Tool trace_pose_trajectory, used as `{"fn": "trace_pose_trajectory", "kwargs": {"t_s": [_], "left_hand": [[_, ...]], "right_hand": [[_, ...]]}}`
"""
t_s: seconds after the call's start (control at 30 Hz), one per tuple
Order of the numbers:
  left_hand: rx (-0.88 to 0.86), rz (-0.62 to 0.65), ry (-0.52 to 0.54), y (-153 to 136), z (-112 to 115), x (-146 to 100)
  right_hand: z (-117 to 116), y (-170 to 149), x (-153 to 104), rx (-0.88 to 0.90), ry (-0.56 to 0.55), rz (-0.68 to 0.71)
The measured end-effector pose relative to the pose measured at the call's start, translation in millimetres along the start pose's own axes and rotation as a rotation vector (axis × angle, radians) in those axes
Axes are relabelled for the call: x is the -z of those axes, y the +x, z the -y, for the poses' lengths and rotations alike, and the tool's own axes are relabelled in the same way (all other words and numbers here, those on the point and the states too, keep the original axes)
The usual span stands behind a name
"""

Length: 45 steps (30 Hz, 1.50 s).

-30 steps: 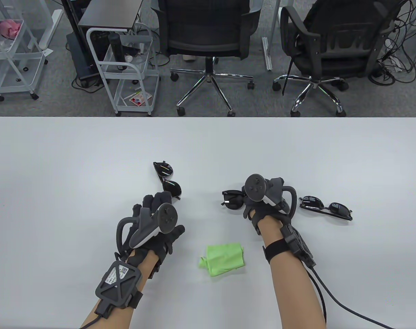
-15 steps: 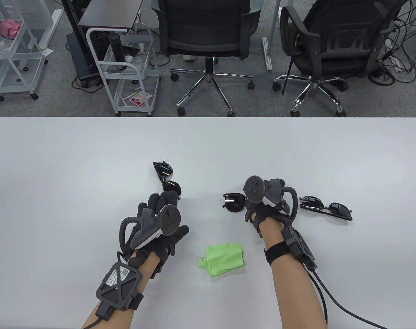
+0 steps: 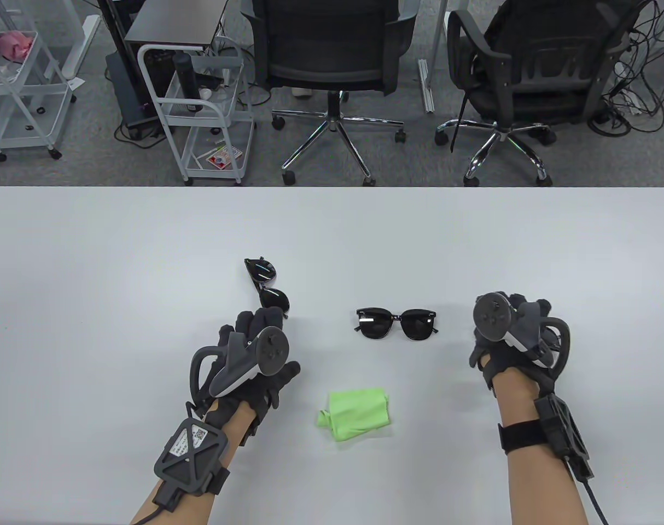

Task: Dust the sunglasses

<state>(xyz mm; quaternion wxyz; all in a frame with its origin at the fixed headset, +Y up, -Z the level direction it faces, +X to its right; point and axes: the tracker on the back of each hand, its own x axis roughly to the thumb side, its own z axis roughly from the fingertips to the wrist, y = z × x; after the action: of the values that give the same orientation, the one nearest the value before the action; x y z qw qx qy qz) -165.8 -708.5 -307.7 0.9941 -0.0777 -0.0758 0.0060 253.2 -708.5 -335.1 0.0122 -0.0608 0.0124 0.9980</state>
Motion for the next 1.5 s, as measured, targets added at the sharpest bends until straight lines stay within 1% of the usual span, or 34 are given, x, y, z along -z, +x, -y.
{"fn": "trace_pose_trajectory", "kwargs": {"t_s": [0.1,0.2,0.3,0.4,0.6,0.7,0.77,0.87,0.93,1.0,1.1,1.2,1.3,1.37,1.5], "left_hand": [[-0.004,0.002,0.004,0,0,-1],[-0.004,0.002,0.001,0,0,0],[-0.003,-0.001,0.000,0,0,0],[-0.001,-0.004,-0.006,-1,1,0],[0.005,-0.010,-0.016,-2,3,1],[0.004,-0.007,-0.012,-2,3,1],[0.002,-0.003,-0.004,-1,1,0],[-0.008,0.005,0.010,0,-2,-2],[-0.019,0.020,0.016,1,-4,-3],[-0.051,0.049,0.023,4,-5,-5],[-0.124,0.106,0.060,12,-10,-9],[-0.193,0.170,0.103,22,-16,-14],[-0.225,0.220,0.138,31,-20,-17],[-0.242,0.239,0.157,37,-22,-19],[-0.244,0.246,0.131,43,-20,-16]], "right_hand": [[-17,-17,2,-0.027,0.031,-0.045],[-30,-28,6,-0.051,0.089,-0.090],[-39,-36,9,-0.098,0.069,-0.116],[-45,-39,10,-0.097,0.088,-0.121],[-44,-39,9,-0.116,0.023,-0.118],[-37,-37,6,-0.112,0.008,-0.108],[-28,-31,3,-0.087,-0.032,-0.097],[-12,-13,-1,-0.097,-0.076,-0.020],[2,11,-7,-0.069,-0.125,0.069],[16,42,-16,-0.046,-0.167,0.179],[36,95,-35,-0.070,-0.240,0.350],[50,141,-54,-0.085,-0.280,0.480],[55,173,-68,-0.103,-0.270,0.553],[55,190,-75,-0.132,-0.274,0.590],[46,211,-85,-0.174,-0.264,0.647]]}}
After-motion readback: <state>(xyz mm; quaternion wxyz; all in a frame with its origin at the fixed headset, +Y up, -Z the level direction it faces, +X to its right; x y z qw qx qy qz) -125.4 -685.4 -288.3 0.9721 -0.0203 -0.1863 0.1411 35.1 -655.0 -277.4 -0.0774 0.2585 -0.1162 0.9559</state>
